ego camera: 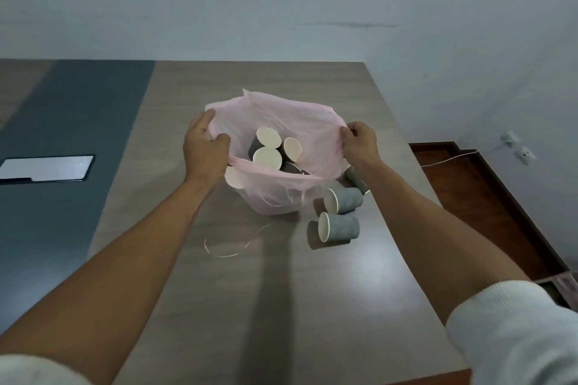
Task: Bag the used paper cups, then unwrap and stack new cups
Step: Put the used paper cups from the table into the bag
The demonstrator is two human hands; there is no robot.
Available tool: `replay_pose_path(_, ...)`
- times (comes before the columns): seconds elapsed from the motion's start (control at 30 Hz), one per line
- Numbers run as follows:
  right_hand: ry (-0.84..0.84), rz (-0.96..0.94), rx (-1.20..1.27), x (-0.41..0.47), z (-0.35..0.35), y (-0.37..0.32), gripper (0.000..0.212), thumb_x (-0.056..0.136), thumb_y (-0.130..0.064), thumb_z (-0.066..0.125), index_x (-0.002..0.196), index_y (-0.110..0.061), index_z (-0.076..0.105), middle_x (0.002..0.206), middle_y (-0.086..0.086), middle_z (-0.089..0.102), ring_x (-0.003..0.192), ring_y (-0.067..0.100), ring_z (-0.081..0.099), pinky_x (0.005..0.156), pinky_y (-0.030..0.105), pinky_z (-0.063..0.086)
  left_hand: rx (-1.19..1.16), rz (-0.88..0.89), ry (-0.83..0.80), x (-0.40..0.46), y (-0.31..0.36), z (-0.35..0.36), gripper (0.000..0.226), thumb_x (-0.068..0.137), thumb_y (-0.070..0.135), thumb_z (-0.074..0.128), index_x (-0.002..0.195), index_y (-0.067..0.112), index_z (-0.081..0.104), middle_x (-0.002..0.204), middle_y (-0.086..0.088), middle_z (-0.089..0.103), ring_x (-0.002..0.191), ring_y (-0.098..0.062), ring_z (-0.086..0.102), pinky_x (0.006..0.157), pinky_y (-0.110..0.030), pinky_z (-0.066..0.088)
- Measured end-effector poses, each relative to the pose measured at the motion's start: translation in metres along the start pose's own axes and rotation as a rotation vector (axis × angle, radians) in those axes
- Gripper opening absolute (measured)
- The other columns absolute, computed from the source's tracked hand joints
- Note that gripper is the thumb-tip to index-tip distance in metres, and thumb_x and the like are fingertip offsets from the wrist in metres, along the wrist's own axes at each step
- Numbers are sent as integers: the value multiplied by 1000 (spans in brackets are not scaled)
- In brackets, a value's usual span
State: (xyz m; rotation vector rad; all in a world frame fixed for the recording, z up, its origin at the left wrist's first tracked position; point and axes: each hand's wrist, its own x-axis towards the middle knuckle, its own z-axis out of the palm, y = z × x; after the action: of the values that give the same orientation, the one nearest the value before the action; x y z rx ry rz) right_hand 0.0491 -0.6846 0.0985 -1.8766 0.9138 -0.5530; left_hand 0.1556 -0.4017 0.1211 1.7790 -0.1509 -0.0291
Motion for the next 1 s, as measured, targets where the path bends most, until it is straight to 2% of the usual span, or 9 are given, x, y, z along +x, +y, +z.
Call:
replay_pose_path(0.23, -125, 176, 196, 35, -32, 55, 20, 97, -20, 45, 103, -11, 61, 90, 11, 67, 82, 28, 63, 67, 34, 50, 106, -54, 28, -22, -20, 40, 66, 78, 11, 55, 143, 19, 56, 147, 4, 53, 129, -21, 57, 110, -45, 48)
replay_pose_path(0.3, -96, 146, -16, 50, -41, 82, 35, 96, -18, 39, 126, -16, 59, 116, 14, 65, 107, 32, 62, 90, 42, 52, 115, -59, 50, -26, -23, 46, 68, 75, 16, 55, 142, 22, 57, 145, 6, 55, 125, -24, 60, 107, -48, 50)
replay_pose_path(0.43, -421, 113, -644, 69, -45, 134, 68, 93, -30, 52, 155, -44, 27, 154, 17, 33, 134, 45, 43, 111, 53, 40, 129, -51, 68, -33, -26, 58, 66, 74, 19, 57, 140, 27, 57, 141, 9, 57, 121, -30, 63, 104, -52, 52)
replay_pose_path(0.53, -467, 68, -825, 71, -40, 159, 63, 94, -49, 55, 150, -51, 26, 148, 13, 41, 127, 43, 51, 109, 53, 37, 133, -30, 87, -32, -26, 63, 63, 76, 19, 58, 138, 29, 59, 140, 13, 57, 121, -32, 63, 104, -52, 52)
replay_pose_path(0.63, -335, -27, -871, 66, -42, 171, 47, 92, -51, 56, 131, -34, 36, 122, 16, 55, 106, 43, 59, 98, 53, 41, 122, -11, 86, -26, -24, 69, 59, 78, 16, 58, 137, 24, 61, 141, 11, 57, 125, -20, 61, 108, -46, 49)
replay_pose_path(0.77, 69, 129, -463, 55, -54, 140, 56, 79, -39, 74, 117, -21, 37, 116, 15, 52, 100, 37, 61, 89, 52, 55, 138, -1, 47, -16, -18, 73, 57, 80, 15, 57, 137, 19, 61, 141, 10, 56, 125, -21, 60, 108, -44, 48)
replay_pose_path(0.87, 372, -133, 214, 47, -56, 78, 51, 79, -24, 71, 117, -15, 39, 120, 16, 49, 102, 29, 59, 81, 40, 59, 132, 16, 3, -10, -13, 76, 56, 80, 17, 57, 136, 21, 61, 139, 12, 56, 119, -39, 62, 103, -50, 51)
replay_pose_path(0.93, 322, -376, 366, 33, -47, 41, 45, 80, -18, 68, 114, -23, 39, 115, 11, 50, 97, 25, 59, 72, 37, 57, 115, 31, -24, -7, -10, 78, 55, 82, 16, 57, 136, 19, 61, 138, 9, 57, 118, -41, 62, 102, -51, 52)
replay_pose_path(1.0, 54, -487, 189, 12, -24, 27, 48, 78, -22, 70, 114, -25, 39, 113, 8, 52, 92, 24, 58, 70, 36, 54, 110, 35, -49, -4, -6, 81, 55, 82, 17, 57, 137, 20, 61, 137, 9, 59, 118, -41, 62, 102, -52, 52)
